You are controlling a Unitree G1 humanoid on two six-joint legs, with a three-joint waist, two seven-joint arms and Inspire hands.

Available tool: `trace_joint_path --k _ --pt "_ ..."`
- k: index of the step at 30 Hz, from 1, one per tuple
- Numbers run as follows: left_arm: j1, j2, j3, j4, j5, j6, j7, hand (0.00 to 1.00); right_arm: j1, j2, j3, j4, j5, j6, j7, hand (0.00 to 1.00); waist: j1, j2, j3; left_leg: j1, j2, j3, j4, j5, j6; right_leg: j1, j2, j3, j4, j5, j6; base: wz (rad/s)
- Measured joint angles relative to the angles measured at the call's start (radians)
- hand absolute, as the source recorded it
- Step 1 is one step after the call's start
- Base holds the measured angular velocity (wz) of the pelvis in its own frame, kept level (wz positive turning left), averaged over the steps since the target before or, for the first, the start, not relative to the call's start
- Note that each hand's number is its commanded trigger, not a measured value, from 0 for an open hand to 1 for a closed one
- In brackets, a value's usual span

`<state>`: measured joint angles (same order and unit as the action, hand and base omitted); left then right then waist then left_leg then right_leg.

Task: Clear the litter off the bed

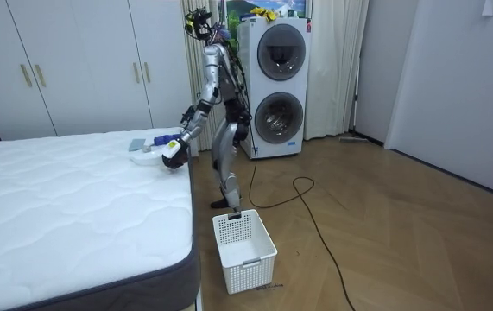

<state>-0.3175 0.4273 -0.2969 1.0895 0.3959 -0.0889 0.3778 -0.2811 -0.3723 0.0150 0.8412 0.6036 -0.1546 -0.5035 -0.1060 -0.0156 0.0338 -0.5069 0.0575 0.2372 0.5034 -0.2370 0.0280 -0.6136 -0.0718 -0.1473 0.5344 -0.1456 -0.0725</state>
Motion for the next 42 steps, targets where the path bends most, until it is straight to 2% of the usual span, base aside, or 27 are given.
trace_joint_path --k 2,6,8,17,22,28,35,42 --pt "0.02 0.003 0.001 -0.023 0.0 0.0 -0.017 1.0 -0.002 -0.002 0.0 -0.041 -0.041 -0.008 -0.05 0.0 0.004 0.0 -0.0001 -0.001 0.001 0.0 -0.001 0.0 0.0 -0.001 0.0 0.0 0.0 0.0 0.0 0.0" --pt "0.036 0.005 0.004 -0.049 0.011 0.003 -0.042 1.0 -0.005 -0.003 0.0 -0.077 -0.127 -0.025 -0.082 0.0 0.007 0.001 -0.0004 -0.003 0.002 0.0 -0.001 0.0 0.0 -0.001 -0.001 -0.006 -0.002 -0.001 -0.001 0.0" --pt "0.054 0.006 0.014 -0.07 0.033 0.007 -0.055 1.0 -0.001 -0.003 0.006 -0.106 -0.185 -0.027 -0.096 0.0 0.02 0.001 -0.001 -0.002 0.002 0.0 0.0 0.0 0.0 0.0 -0.002 -0.007 -0.001 -0.001 -0.001 -0.07" --pt "0.054 0.005 0.013 -0.058 0.079 0.024 -0.114 1.0 -0.006 -0.001 0.084 -0.149 -0.322 -0.029 -0.074 0.0 0.052 0.003 -0.0021 0.018 0.001 0.007 -0.002 0.004 0.006 0.02 -0.009 -0.016 -0.014 -0.003 0.002 0.0" --pt "0.052 0.005 0.013 -0.059 0.11 0.026 -0.133 1.0 -0.016 0.0 0.121 -0.149 -0.337 -0.031 -0.057 0.0 0.075 0.004 -0.0015 0.01 0.002 -0.001 -0.004 0.004 0.006 0.021 -0.012 -0.031 -0.018 -0.002 0.001 0.08" --pt "0.034 0.005 0.013 -0.056 0.126 0.025 -0.136 1.0 -0.017 0.016 0.153 -0.149 -0.341 -0.034 -0.037 0.0 0.096 0.011 0.0032 -0.008 0.001 -0.023 -0.004 0.004 0.006 0.017 -0.015 -0.05 -0.019 -0.003 -0.001 0.1" --pt "0.012 0.005 0.013 -0.055 0.126 0.023 -0.149 1.0 -0.024 0.017 0.203 -0.149 -0.34 -0.041 0.014 0.0 0.117 0.029 0.0147 -0.022 0.003 -0.025 -0.004 0.004 0.006 0.009 -0.015 -0.057 -0.028 -0.003 0.0 0.01" --pt "0.004 0.005 0.013 -0.051 0.116 0.018 -0.145 1.0 -0.032 0.018 0.239 -0.149 -0.339 -0.041 0.049 0.0 0.133 0.032 0.0165 -0.03 0.003 -0.023 -0.002 0.004 0.006 -0.001 -0.013 -0.057 -0.034 -0.005 0.0 0.0"
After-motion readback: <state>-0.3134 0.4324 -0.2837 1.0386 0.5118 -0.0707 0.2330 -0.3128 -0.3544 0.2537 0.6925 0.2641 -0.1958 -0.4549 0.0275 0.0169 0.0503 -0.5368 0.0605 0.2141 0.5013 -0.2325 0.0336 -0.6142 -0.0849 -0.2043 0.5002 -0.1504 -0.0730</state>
